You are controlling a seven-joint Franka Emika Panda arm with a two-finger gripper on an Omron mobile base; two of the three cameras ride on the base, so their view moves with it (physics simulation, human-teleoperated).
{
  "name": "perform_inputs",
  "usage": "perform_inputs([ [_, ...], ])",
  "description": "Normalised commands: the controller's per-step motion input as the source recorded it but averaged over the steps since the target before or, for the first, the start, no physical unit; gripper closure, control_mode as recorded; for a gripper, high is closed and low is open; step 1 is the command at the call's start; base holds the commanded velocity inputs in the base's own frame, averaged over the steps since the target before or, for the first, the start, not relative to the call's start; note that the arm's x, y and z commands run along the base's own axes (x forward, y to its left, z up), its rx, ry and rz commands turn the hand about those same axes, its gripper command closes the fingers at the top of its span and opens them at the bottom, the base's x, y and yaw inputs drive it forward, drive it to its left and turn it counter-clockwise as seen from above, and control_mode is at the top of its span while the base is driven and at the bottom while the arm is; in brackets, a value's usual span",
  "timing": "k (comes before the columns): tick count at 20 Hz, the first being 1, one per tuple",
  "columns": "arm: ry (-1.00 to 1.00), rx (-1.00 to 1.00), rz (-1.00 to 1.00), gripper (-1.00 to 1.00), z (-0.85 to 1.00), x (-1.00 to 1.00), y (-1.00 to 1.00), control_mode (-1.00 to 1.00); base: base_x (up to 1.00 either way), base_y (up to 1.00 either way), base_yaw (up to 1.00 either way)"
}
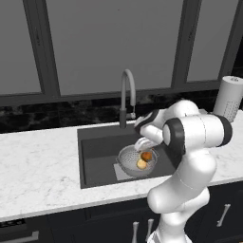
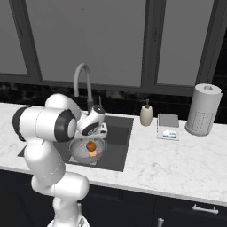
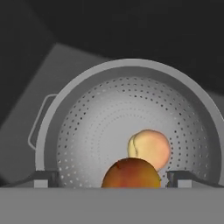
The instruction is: Put the colander in the sink, put the peach, peach in the colander, and turn on the sink faucet and pour water over the colander.
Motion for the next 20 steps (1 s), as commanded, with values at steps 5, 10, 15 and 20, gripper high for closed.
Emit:
perform_inputs([
  [5,-0.03,-0.08,0.03,-1.00,0.00,0.00,0.00,-1.00,0.00,0.00,0.00],
  [10,-0.05,-0.02,0.03,-1.00,0.02,0.00,-0.03,-1.00,0.00,0.00,0.00],
  [15,-0.22,0.00,0.03,-1.00,0.39,-0.01,-0.31,-1.00,0.00,0.00,0.00],
  [20,-0.55,0.00,0.20,-1.00,0.50,0.03,-0.30,-1.00,0.00,0.00,0.00],
])
